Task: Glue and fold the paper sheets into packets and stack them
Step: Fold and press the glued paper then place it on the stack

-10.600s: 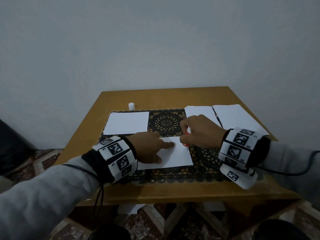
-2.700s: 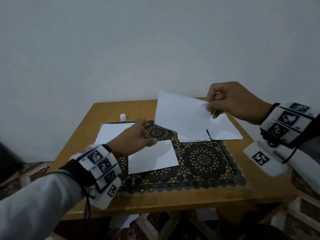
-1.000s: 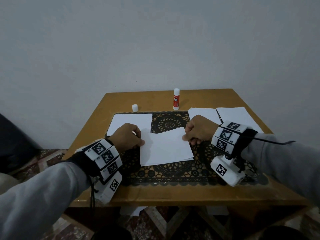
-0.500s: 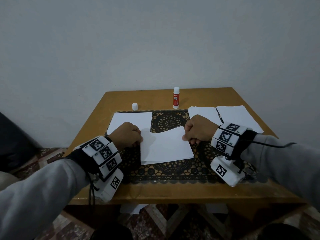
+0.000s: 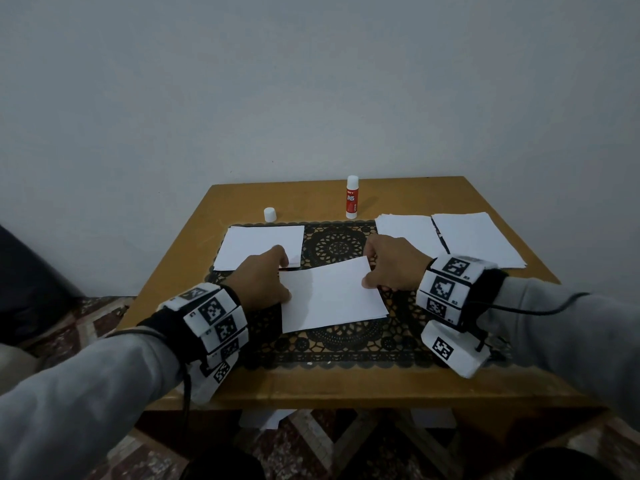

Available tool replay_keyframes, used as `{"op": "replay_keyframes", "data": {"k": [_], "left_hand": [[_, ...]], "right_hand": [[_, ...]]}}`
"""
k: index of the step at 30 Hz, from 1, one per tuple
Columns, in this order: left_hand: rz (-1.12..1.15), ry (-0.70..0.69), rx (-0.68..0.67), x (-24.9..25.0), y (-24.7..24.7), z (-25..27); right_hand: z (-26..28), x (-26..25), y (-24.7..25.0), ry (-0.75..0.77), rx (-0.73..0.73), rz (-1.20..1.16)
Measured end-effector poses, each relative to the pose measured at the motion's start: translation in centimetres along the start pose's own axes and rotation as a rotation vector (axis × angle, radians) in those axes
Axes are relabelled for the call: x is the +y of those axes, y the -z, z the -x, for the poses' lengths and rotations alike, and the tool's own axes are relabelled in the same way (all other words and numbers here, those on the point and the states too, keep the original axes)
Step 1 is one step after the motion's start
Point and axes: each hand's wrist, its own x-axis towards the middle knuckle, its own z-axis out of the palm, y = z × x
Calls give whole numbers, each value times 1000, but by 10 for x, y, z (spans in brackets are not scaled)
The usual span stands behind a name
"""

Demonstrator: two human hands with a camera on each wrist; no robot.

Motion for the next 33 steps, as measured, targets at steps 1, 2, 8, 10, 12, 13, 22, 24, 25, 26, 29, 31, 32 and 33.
{"op": "replay_keyframes", "data": {"k": [1,2,8,10,12,13,22,24,25,26,29,31,32,33], "left_hand": [[-38,-31,25,1,0,2],[-97,-81,54,2,-1,5],[-304,-276,-63,12,0,16],[-339,-300,-92,12,1,19],[-367,-316,-123,11,1,22],[-373,-314,-132,10,1,24],[-360,-280,-142,12,-2,27],[-357,-276,-140,12,-2,26],[-357,-272,-143,12,-2,26],[-359,-268,-150,12,-2,26],[-375,-264,-163,11,-3,26],[-368,-256,-174,10,-3,26],[-365,-256,-174,10,-3,25],[-365,-258,-174,10,-3,25]], "right_hand": [[2,-2,0,21,17,39],[5,-4,0,41,32,85],[45,-27,-10,325,-6,498],[67,-32,-18,373,-215,501],[88,-28,-21,377,-406,558],[92,-24,-20,359,-448,601],[102,-10,-16,281,-529,623],[92,-7,-9,253,-496,629],[85,-6,-5,218,-471,632],[81,-7,-2,188,-455,637],[85,-13,-11,247,-470,658],[97,-16,-20,333,-513,692],[96,-15,-18,334,-528,688],[91,-12,-13,305,-537,669]]}}
